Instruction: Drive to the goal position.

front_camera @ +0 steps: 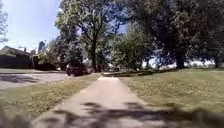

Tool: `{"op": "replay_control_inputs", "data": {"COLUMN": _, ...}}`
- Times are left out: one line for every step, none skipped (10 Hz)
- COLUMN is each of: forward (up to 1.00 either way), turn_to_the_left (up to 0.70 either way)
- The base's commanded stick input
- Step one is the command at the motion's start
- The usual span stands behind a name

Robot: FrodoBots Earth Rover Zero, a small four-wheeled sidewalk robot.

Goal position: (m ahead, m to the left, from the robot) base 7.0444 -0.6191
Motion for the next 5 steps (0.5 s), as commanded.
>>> {"op": "replay_control_inputs", "data": {"forward": 0.85, "turn_to_the_left": 0.0}}
{"op": "replay_control_inputs", "data": {"forward": 0.85, "turn_to_the_left": 0.0}}
{"op": "replay_control_inputs", "data": {"forward": 0.85, "turn_to_the_left": 0.0}}
{"op": "replay_control_inputs", "data": {"forward": 0.85, "turn_to_the_left": 0.0}}
{"op": "replay_control_inputs", "data": {"forward": 0.85, "turn_to_the_left": 0.0}}
